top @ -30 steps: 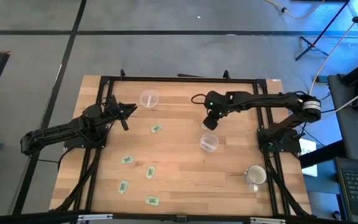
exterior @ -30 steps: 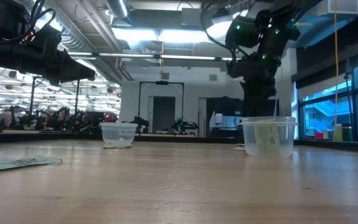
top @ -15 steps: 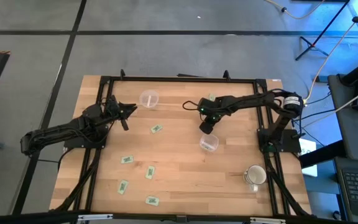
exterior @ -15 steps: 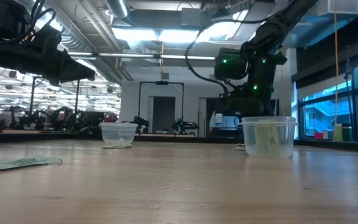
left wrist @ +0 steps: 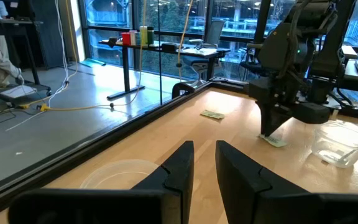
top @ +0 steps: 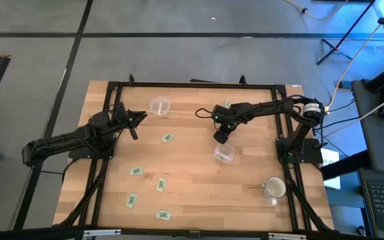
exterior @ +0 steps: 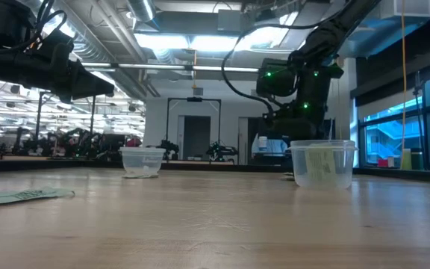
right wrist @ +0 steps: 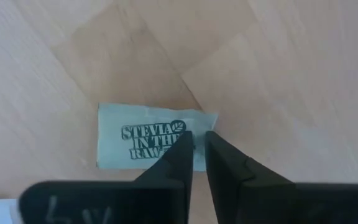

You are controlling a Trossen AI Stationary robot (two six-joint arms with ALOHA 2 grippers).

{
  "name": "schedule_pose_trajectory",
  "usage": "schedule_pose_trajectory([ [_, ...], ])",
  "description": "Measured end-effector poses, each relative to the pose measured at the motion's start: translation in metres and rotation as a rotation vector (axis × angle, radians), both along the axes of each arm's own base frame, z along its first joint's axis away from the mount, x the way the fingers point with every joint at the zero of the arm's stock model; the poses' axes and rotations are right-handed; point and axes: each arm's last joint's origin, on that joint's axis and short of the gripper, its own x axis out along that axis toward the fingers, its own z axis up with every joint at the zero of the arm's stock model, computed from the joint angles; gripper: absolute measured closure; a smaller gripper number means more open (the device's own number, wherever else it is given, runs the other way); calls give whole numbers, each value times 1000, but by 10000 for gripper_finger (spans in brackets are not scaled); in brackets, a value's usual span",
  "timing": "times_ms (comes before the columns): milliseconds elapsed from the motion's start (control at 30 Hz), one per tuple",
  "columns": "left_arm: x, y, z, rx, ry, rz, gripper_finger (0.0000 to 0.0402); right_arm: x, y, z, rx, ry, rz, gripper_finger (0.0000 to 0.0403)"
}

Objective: Pick and place Stevia / Truvia into bins
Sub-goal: Put the stevia packet into the bottom transparent container

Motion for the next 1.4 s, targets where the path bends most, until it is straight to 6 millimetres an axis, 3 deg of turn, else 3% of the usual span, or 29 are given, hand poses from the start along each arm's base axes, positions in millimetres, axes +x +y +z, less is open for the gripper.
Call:
schedule_pose_trajectory([
  [167, 0, 0, 0, 0, 0, 0, 339, 0, 0, 0, -2, 3, 12, 398],
  [433, 0, 0, 0, 0, 0, 0, 339, -2, 1, 7, -9, 0, 32, 400],
  [500, 0, 0, 0, 0, 0, 0, 339, -4, 3, 15, -21, 24, 38, 400],
  [633, 0, 0, 0, 0, 0, 0, 339, -2, 9, 52, -136, 24, 44, 401],
  [833, 0, 0, 0, 0, 0, 0, 339, 2, 39, 103, -232, 50, 80, 402],
  [1000, 0, 0, 0, 0, 0, 0, 339, 7, 78, 130, -314, 64, 183, 402],
  [1200, 0, 0, 0, 0, 0, 0, 339, 4, 127, 133, -464, 49, 293, 403],
  [1400, 0, 0, 0, 0, 0, 4, 338, 2, 159, 109, -546, 93, 348, 403],
])
